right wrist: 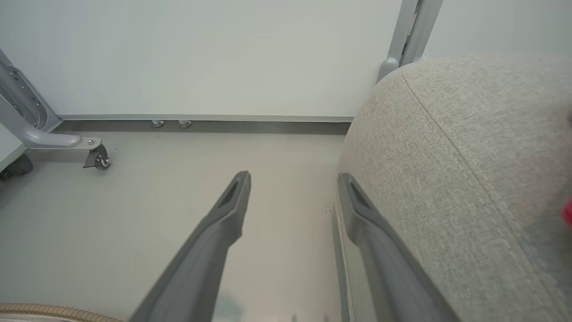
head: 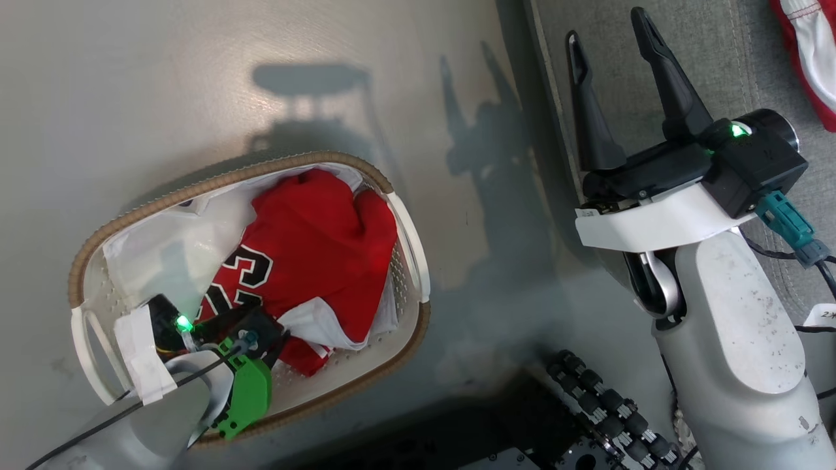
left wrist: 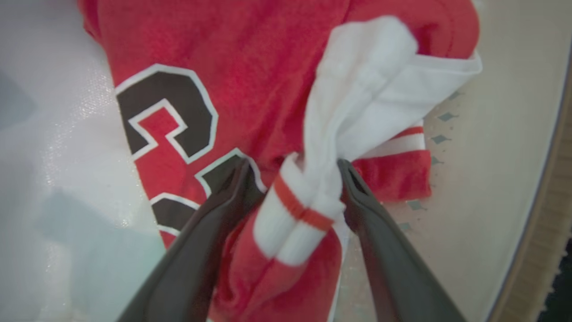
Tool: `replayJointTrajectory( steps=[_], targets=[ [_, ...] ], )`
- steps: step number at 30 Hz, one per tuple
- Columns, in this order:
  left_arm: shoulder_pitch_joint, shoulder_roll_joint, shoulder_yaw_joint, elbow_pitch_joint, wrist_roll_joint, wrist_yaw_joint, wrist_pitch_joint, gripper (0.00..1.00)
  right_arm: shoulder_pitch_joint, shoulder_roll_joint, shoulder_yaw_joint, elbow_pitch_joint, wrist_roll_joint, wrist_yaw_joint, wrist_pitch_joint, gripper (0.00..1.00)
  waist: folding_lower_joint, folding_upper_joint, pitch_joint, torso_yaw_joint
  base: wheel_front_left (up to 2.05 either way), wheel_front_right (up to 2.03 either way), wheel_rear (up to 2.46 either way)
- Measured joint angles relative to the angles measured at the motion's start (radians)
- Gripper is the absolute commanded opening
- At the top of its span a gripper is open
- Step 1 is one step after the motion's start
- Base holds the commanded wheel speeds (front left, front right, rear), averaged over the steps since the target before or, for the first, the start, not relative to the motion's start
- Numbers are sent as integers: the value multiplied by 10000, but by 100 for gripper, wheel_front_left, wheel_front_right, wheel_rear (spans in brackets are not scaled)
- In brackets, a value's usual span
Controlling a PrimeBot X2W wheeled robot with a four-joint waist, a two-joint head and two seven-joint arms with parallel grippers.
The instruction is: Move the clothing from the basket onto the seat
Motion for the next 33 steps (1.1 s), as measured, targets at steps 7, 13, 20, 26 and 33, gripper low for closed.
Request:
replayJointTrajectory(
  steps=[7,13,20,26,33],
  targets=[
    [-233,-54,-2,430,163,0,-54,100,7,0,-4,-67,123,0,0,100,0,0,378,-286,0,0,0],
    [-279,-278,0,439,98,0,-215,0,38,2,-121,67,119,0,0,100,0,0,216,-275,0,0,0],
    [-94,-537,4,357,-222,0,-324,0,95,6,-50,537,8,0,0,100,0,0,-430,-119,0,0,0],
    [88,-802,6,-307,-903,0,-359,0,267,8,-36,1035,-82,0,0,100,-1,0,-1286,96,0,0,0],
    [435,-807,157,-1302,-1429,0,-368,0,641,15,-17,1685,-249,0,0,100,-1,0,-2488,511,0,0,0]
  ],
)
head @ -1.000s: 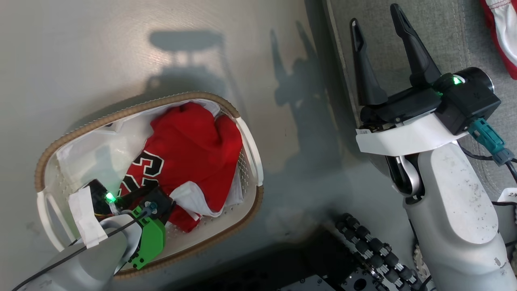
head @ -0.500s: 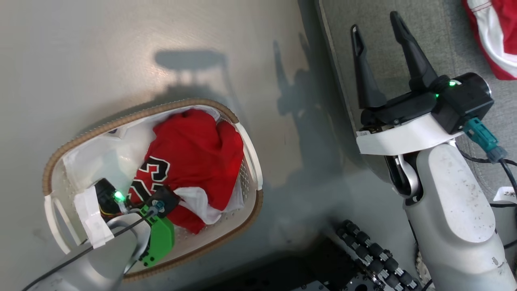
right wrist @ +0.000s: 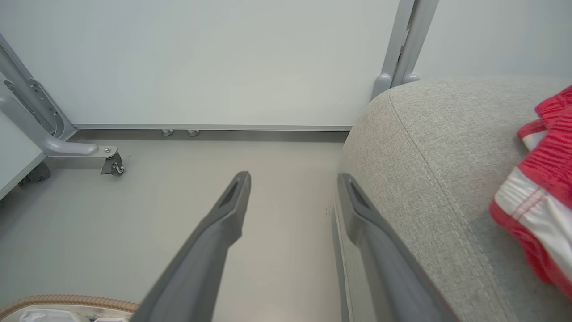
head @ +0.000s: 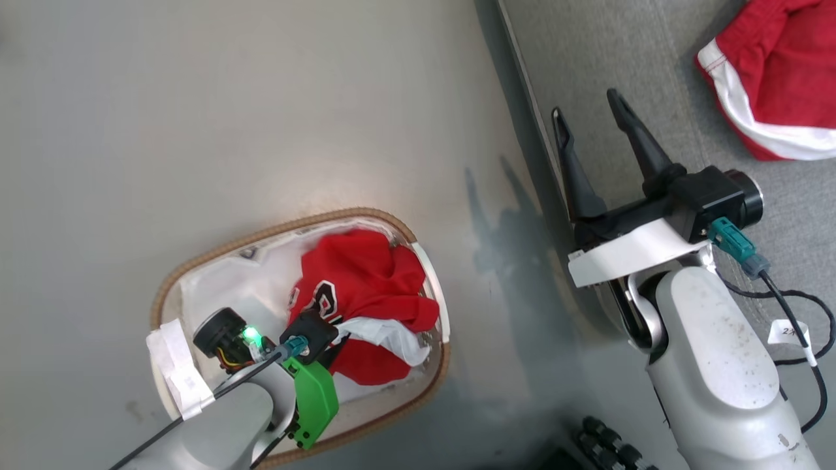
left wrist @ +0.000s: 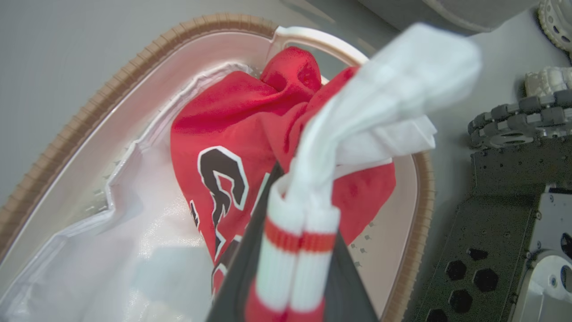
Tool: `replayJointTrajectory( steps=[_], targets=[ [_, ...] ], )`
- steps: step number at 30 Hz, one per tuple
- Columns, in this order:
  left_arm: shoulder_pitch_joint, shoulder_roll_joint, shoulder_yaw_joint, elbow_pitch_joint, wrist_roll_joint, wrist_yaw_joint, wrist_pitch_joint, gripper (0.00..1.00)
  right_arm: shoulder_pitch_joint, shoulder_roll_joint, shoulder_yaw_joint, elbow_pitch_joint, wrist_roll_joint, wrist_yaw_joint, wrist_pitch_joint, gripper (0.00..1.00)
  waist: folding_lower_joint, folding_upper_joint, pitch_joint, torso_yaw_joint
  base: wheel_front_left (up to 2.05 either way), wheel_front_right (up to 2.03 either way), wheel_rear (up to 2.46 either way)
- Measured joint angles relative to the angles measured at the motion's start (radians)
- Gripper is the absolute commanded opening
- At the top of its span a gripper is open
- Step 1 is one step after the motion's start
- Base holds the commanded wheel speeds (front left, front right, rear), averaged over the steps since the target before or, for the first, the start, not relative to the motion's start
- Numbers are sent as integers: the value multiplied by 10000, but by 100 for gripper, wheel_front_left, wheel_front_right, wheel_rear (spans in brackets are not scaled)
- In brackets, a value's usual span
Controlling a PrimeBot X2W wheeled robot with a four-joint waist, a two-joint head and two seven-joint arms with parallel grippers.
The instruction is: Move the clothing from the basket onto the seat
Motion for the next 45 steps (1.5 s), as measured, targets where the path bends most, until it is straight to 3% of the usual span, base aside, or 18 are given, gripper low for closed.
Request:
replayJointTrajectory(
  steps=[10,28,38,45],
  targets=[
    [1035,-391,1630,-1406,209,0,-2,0,765,2,-94,723,-286,0,0,100,-1,0,-1886,716,0,0,0],
    [2838,-995,6075,-4205,1076,0,-2,0,2712,-2,-128,1124,-90,0,0,100,-1,0,-4870,1912,0,0,0],
    [3210,-1127,7003,-5442,1162,0,-2,0,3418,-6,443,1252,326,0,0,100,-1,0,-6004,2147,0,0,0],
    [3237,-1152,7005,-5724,1152,0,-2,0,3154,-6,2004,1026,-6,0,0,100,-1,0,-6046,2192,0,0,0]
  ],
)
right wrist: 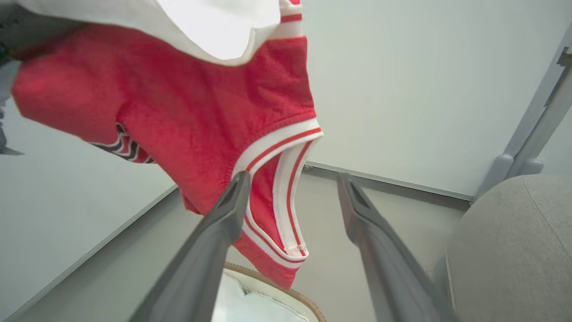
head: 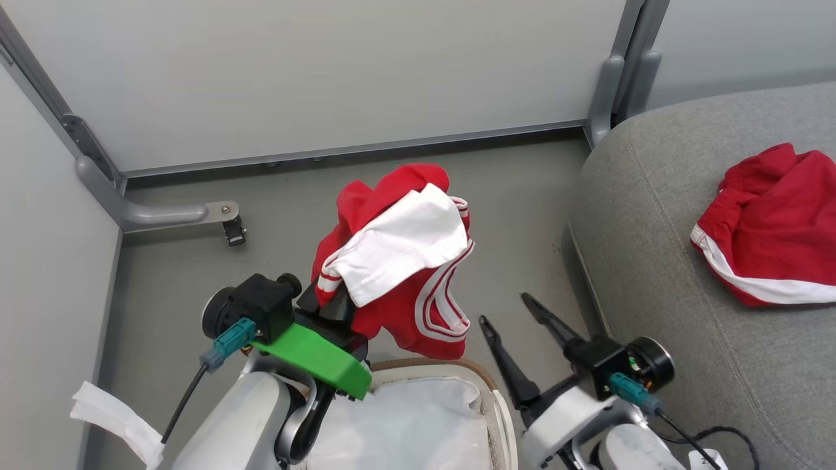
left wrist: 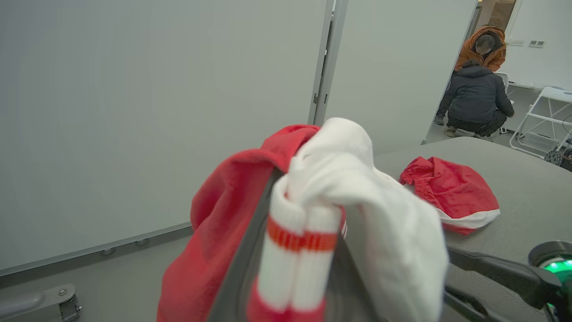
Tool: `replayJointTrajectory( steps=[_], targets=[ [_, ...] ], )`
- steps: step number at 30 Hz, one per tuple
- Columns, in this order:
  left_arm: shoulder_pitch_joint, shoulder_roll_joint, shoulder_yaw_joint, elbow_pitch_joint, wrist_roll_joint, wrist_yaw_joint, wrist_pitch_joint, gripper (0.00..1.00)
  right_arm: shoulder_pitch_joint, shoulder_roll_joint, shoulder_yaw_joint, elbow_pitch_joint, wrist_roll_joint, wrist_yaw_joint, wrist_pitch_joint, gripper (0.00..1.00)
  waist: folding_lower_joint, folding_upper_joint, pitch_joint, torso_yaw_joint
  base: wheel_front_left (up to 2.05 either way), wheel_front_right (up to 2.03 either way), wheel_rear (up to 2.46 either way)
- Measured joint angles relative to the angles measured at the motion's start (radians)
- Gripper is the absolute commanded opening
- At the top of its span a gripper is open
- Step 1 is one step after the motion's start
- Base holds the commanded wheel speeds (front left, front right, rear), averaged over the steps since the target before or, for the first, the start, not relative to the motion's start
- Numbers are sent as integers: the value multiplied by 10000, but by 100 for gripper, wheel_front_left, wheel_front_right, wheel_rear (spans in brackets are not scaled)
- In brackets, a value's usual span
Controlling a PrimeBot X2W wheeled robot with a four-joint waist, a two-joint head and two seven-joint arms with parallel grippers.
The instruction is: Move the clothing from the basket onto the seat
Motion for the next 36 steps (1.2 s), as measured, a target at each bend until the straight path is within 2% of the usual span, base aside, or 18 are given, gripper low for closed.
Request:
replayJointTrajectory(
  steps=[10,18,25,31,35,36],
  targets=[
    [-3,-178,-303,29,-284,0,0,0,-1204,2,2144,192,-136,0,0,100,0,0,105,229,0,0,0],
    [-63,-376,-616,48,-359,0,0,0,-1770,2,2786,988,-368,0,2,100,0,0,233,408,0,0,0],
    [-347,-560,-1164,52,-564,0,0,0,-2157,0,2890,1383,-861,0,0,100,0,0,303,597,0,0,0],
    [-417,-702,-1582,128,-773,0,0,0,-2185,-12,2100,1452,-1302,0,0,100,1,0,220,798,0,0,0],
    [-419,-773,-1866,188,-940,0,0,0,-2197,2,1952,1592,-1290,0,0,100,1,0,133,960,0,0,0],
    [-419,-784,-1927,209,-988,0,0,0,-2220,0,1941,1653,-1243,0,0,85,1,0,105,1000,0,0,0]
  ],
)
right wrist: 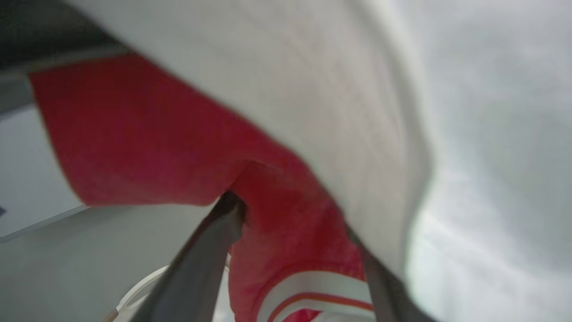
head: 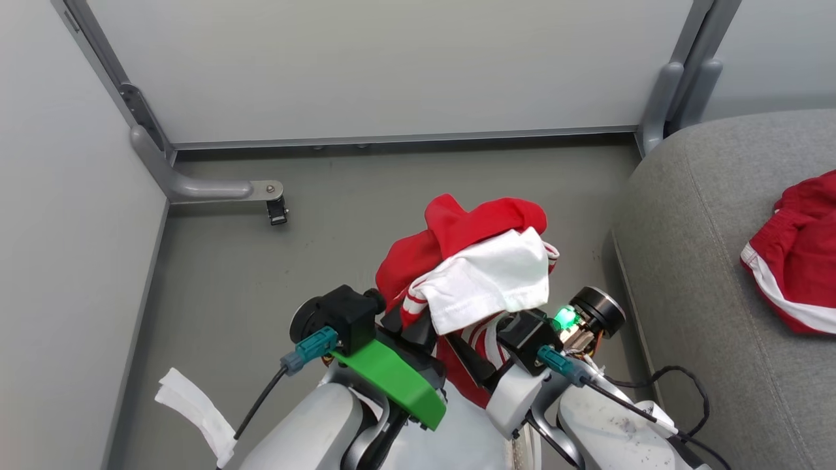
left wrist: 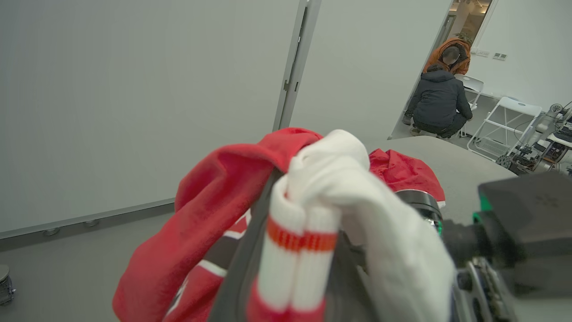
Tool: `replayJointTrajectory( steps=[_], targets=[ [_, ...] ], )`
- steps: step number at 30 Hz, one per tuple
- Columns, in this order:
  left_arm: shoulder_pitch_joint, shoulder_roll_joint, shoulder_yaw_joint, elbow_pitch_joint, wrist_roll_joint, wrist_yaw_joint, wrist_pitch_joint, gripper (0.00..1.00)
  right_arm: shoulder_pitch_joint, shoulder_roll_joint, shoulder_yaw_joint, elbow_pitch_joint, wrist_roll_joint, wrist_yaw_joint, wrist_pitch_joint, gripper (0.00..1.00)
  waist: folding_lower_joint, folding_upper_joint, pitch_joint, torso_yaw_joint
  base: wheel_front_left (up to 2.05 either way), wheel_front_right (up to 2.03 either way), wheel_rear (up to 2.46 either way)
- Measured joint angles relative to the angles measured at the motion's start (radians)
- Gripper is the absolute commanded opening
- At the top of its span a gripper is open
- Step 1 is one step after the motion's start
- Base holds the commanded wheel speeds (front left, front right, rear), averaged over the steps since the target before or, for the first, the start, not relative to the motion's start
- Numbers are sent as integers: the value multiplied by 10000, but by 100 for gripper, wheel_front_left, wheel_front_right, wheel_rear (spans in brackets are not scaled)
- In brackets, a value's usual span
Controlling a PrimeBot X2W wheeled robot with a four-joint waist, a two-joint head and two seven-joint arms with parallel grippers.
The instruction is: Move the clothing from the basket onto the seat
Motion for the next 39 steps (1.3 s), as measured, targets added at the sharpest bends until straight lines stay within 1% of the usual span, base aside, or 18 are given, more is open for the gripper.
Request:
replayJointTrajectory(
  steps=[1,3,4,5,13,19,20,21,22,32,35,39],
  targets=[
    [0,-8,-50,10,-4,0,0,0,-29,-2,-6,52,50,0,2,64,0,0,-21,31,0,0,0],
    [0,-31,-178,38,-94,0,0,0,-108,2,-46,148,186,0,0,39,0,0,-63,109,0,0,0],
    [0,-38,-207,50,-105,0,0,0,-126,0,-54,176,251,0,0,30,0,0,-79,137,0,0,0],
    [0,-40,-236,58,-127,0,0,0,-134,-2,-44,221,330,0,0,0,0,0,-93,170,0,0,0],
    [-2,-29,-255,69,-303,0,0,0,-352,4,144,359,920,0,0,0,0,0,-60,212,0,0,0],
    [-2,-25,-138,0,-313,0,0,0,-407,2,88,303,1016,0,0,0,0,0,28,120,0,0,0],
    [-2,-33,-54,-65,-313,0,0,24,-402,2,81,263,1014,0,0,0,0,0,42,99,0,0,0],
    [-3,-31,-13,-138,-311,0,0,80,-390,4,52,215,1014,0,0,0,0,0,60,77,0,0,0],
    [-2,-33,-15,-171,-309,0,0,100,-382,4,33,184,1011,0,0,0,0,0,72,61,0,0,0],
    [80,48,291,-357,-4,0,-2,100,-314,0,-506,-56,692,0,2,0,0,0,117,-325,0,0,0],
    [173,107,326,-355,10,0,-4,100,-245,4,-763,-209,612,0,0,0,1,0,123,-588,0,0,0],
    [267,230,468,-347,67,0,-2,100,-127,-4,-1371,-403,462,0,2,0,1,0,154,-1098,0,0,0]
  ],
)
